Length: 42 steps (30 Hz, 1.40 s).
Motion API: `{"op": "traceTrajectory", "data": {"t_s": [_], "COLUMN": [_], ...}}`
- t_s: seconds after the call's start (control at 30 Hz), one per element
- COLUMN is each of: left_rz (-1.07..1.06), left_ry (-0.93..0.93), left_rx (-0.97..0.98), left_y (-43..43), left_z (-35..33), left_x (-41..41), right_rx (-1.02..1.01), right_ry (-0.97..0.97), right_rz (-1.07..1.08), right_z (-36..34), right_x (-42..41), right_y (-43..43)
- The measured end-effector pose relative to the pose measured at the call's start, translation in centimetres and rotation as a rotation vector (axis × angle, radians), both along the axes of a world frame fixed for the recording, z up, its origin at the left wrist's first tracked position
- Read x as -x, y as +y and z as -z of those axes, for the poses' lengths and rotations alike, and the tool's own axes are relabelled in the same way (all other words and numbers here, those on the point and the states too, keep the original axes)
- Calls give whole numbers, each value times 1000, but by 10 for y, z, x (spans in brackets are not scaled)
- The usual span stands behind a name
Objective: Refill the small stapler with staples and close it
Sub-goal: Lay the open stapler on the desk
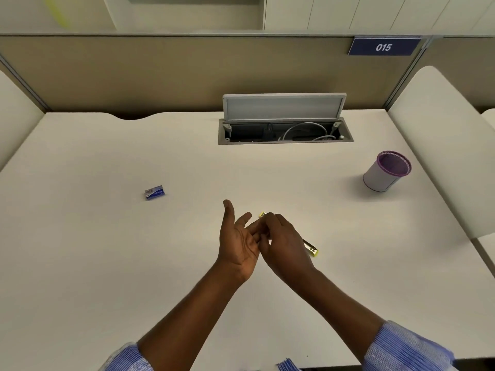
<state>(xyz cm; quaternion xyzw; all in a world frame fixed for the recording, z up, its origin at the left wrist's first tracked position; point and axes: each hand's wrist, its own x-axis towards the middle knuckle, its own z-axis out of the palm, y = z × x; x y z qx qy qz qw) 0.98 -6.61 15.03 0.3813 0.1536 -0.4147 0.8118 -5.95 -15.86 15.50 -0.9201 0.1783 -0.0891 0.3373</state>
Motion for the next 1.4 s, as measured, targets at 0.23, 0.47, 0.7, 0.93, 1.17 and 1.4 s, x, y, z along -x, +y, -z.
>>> {"op": "traceTrajectory", "data": {"t_s": [0.23, 0.47, 0.7, 0.93, 1.17, 1.4], "left_rz": [20, 153, 274, 574, 743, 729], "left_ry": [-52, -280, -1104, -1423, -1754, -1778], "left_rx": [-20, -220, -843, -1147, -1279, -1273], "left_y": [-22, -45, -71, -55, -30, -33], "left_z": [1, 4, 47, 107, 138, 144], "left_x": [6, 4, -44, -104, -100, -102], "right_rx": [-154, -372, -445, -362, -136, 61], "right_ry": [20, 15, 4, -70, -95, -67], "right_rz": [70, 219, 328, 419, 459, 572], "right_z": [-3, 8, 13, 6, -13, -22], "right_x": [-1, 0, -1, -7, -19, -25], "right_y": [-20, -53, -99, -167, -251, -331]}}
